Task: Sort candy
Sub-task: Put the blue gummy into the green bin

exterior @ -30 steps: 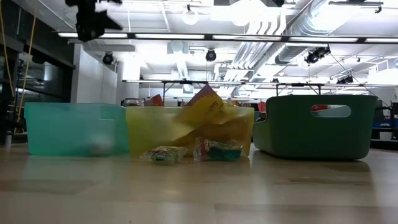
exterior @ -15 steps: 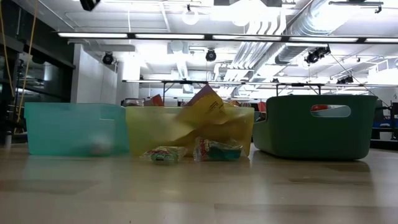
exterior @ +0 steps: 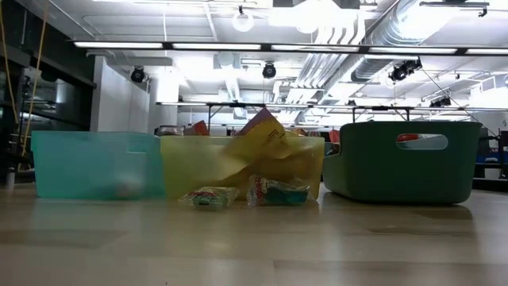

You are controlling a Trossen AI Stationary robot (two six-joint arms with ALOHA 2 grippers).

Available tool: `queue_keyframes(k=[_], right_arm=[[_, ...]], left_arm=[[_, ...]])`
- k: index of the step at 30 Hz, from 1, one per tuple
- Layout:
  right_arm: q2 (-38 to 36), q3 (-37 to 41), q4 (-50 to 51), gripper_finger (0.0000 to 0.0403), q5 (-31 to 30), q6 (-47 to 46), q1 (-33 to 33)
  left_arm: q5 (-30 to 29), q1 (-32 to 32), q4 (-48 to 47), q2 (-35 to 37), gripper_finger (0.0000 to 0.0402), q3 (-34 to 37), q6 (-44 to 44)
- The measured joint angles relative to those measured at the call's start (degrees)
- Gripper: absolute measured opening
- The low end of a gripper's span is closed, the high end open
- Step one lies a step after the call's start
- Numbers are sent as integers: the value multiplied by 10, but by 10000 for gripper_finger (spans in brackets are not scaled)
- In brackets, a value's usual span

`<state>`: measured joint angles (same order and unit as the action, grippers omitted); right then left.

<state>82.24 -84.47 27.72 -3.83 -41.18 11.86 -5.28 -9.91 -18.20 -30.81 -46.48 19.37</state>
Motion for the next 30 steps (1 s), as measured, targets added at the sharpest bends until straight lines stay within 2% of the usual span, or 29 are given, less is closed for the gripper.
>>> queue_keyframes(k=[8,12,20,25,30], right_arm=[[126,0,-30,248,59,11,56],[169,0,-27,248,57,31,87],[226,-60,109,248,-48,145,125],[266,-89,123,248,-87,254,144],[297,-92,143,248,-170,314,163]], left_arm=[[-44,0,0,0,211,0,15],[-68,0,0,0,211,0,22],[-109,0,-21,0,211,0,35],[-133,0,-41,0,211,0,38],[-136,0,-51,0,211,0,46]])
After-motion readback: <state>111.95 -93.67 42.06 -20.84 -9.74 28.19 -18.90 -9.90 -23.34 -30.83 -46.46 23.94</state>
